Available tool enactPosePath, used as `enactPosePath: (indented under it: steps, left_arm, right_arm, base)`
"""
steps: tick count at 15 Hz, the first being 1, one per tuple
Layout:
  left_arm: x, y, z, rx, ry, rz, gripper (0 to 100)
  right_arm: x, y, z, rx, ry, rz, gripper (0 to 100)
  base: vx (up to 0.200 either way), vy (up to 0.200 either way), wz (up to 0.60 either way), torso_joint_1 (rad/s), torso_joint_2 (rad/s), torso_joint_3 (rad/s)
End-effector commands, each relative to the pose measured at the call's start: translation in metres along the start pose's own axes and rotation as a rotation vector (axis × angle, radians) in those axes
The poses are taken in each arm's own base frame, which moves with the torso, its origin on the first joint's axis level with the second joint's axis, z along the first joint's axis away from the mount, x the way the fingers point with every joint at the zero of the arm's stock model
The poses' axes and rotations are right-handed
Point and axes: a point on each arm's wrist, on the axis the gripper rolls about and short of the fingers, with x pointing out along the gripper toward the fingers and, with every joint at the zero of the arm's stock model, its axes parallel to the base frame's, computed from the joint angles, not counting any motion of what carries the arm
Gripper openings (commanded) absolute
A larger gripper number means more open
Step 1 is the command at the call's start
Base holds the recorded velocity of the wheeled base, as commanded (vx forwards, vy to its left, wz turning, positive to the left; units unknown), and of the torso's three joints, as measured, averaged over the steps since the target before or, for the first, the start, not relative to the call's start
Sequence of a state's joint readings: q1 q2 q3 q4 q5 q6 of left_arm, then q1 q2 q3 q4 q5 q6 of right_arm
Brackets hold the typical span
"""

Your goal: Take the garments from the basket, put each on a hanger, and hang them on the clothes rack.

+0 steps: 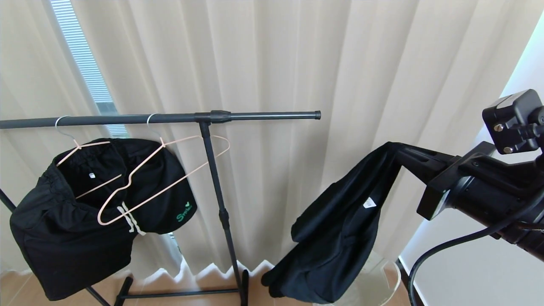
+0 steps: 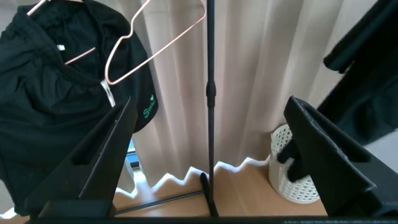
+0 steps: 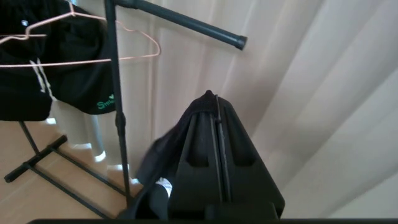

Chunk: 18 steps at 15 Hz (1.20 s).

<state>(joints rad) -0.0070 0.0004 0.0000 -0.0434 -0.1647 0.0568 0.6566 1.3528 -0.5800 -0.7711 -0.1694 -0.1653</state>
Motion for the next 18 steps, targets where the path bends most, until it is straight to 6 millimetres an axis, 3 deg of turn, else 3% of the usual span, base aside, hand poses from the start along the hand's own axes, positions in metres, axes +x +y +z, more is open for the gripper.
enactPosePath:
  steps: [1, 13, 18]
  left_arm:
    - [0.0000, 0.0000, -0.0001, 0.000, 0.000, 0.000, 100]
    - [0.0000, 0.0000, -0.0001, -0.002, 0.000, 0.000, 100]
    - [0.0000, 0.0000, -0.0001, -0.002, 0.000, 0.000, 100]
  right_arm:
    - [0.0009, -0.0004, -0.0005, -0.001, 0.003, -0.002, 0]
    - [0.0013, -0.0001, -0.0024, -0.002, 0.011, -0.002, 0]
    - [0.0010, -0.0002, -0.0017, -0.002, 0.008, -0.001, 0]
  base:
    - [0.000, 0.200, 0.00, 0.007, 0.00, -0.002]
    - [0.000, 0.200, 0.00, 0.005, 0.00, 0.002]
    - [-0.200, 0.000, 0.00, 0.005, 0.00, 0.000]
